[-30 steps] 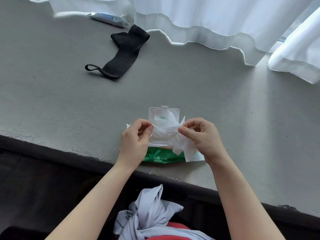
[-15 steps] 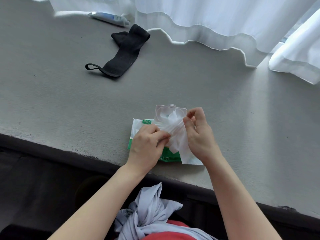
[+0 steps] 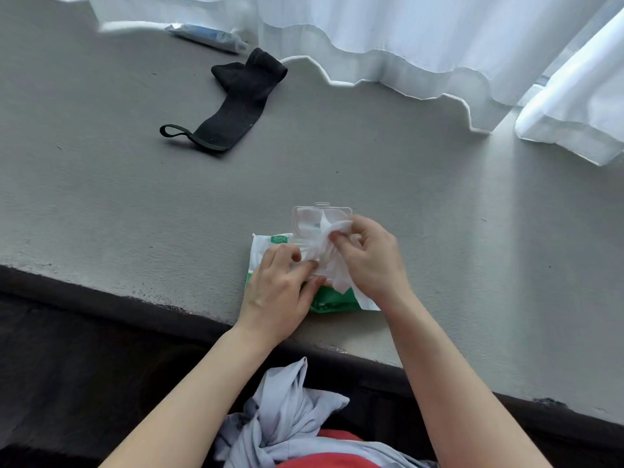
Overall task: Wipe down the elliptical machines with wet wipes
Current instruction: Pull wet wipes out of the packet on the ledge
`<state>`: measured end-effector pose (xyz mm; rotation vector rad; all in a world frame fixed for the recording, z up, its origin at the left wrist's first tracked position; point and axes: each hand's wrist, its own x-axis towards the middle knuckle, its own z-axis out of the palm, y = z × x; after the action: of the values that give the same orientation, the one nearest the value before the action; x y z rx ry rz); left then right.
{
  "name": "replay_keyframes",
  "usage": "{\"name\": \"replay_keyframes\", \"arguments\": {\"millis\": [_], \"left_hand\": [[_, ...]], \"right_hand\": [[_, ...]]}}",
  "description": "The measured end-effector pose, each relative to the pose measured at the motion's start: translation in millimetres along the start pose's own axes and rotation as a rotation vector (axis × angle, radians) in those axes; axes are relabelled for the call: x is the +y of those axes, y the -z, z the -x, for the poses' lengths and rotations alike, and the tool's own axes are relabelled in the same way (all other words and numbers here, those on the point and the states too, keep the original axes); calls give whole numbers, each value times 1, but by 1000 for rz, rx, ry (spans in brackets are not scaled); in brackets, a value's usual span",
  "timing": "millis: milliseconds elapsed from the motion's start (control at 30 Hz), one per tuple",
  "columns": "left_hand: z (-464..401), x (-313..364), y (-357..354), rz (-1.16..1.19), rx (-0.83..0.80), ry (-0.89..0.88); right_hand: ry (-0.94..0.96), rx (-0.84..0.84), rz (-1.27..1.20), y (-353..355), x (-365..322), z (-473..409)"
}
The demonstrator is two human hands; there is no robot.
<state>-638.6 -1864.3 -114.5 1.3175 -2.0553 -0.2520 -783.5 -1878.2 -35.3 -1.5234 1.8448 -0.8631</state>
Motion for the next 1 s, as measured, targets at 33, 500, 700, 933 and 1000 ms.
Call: {"name": "replay_keyframes", "arguments": {"millis": [33,500,700,933,1000], "left_hand": [[0,0,1,-11,-7,9],[-36,15,18,365,29,299],[-48,14,23,646,-102,399],[-49,3,28,765,-58,499],[-47,-1,31,696,-56,474]], "right_hand": [[-70,22,-204,4,-1,-1],[-148,-131,-518,18,1,2],[-132,-139,-521,18,8,10],[-122,-174,-499,18,13,9],[-141,-163,-451,19,14,8]]}}
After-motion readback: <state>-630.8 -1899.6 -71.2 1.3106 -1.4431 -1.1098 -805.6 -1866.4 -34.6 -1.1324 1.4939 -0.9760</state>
